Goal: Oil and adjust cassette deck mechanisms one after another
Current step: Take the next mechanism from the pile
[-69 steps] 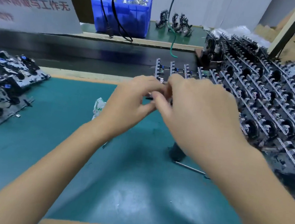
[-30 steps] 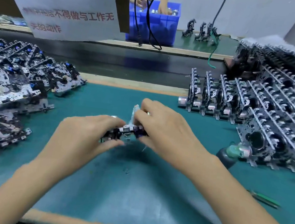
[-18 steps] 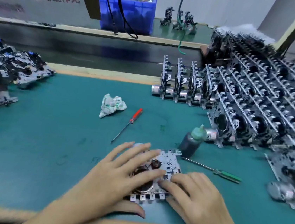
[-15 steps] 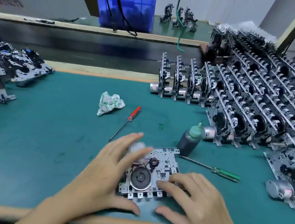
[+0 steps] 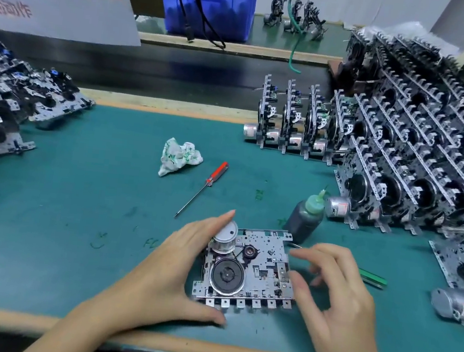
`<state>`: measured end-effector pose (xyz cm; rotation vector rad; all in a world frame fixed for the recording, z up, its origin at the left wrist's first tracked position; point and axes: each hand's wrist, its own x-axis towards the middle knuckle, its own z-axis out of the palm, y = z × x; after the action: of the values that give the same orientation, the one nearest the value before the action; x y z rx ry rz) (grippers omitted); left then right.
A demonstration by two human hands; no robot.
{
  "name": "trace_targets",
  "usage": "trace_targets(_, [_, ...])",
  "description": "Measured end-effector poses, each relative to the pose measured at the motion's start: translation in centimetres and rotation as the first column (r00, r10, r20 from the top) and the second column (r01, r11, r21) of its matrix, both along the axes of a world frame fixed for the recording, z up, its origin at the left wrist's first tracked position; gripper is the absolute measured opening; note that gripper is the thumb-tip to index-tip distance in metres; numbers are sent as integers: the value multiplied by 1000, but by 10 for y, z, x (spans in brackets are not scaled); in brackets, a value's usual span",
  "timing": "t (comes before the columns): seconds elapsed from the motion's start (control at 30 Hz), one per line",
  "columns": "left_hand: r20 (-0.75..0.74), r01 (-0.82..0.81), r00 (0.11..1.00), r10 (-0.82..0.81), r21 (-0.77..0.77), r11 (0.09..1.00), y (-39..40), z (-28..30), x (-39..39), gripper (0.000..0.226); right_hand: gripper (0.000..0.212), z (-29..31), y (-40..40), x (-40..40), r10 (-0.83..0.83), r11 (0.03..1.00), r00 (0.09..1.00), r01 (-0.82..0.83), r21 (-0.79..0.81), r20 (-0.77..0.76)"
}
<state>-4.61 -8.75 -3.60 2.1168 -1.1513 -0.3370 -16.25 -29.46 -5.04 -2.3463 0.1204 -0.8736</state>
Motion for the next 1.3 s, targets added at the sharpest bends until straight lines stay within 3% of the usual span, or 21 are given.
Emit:
trace_targets(0.17, [118, -51, 992, 54, -25, 998, -8, -1, -4, 106, 17, 1, -2, 2, -21, 986, 999, 25, 165, -27])
trace_targets(0.3, [59, 2, 998, -2, 0, 1000, -6, -1, 3, 115, 18, 0, -6, 2, -60, 970, 997, 70, 232, -49])
trace_targets(0.5, [48, -10, 999, 11, -25, 1000, -5, -2, 7, 111, 17, -2, -9, 4, -127, 931, 991, 134, 338, -42])
trace_targets(0.7, [18, 42, 999, -43, 22, 999, -4, -2, 12, 115, 22, -2, -11, 5, -145, 923, 988, 156, 350, -59])
trace_targets(0.9, [-45, 10, 999, -11, -24, 1000, -5, -8, 10, 118, 25, 4, -10, 3, -127, 943, 991, 132, 306, -35])
trace_targets(1.03, [-48, 1, 999, -4, -44, 999, -5, -8, 9, 116, 21, 10, -11, 3, -138, 915, 990, 137, 380, -27])
trace_targets(1.1, [-26, 28, 999, -29, -33, 999, -4, -8, 8, 119, 23, 20, -11, -1, -89, 940, 996, 92, 328, -25])
trace_targets(1.17, [5, 35, 999, -35, -13, 999, -4, -8, 6, 121, 39, 34, -11, -4, 84, 978, 991, -62, 200, -105])
trace_targets(1.23, [57, 33, 998, -32, -12, 999, -6, -7, 5, 119, 67, 48, -12, -2, 241, 965, 919, -260, -18, -312])
trace_targets(1.3, [107, 36, 994, -32, -36, 999, -7, -7, 4, 112, 95, 56, -11, 6, 251, 876, 800, -427, -224, -545])
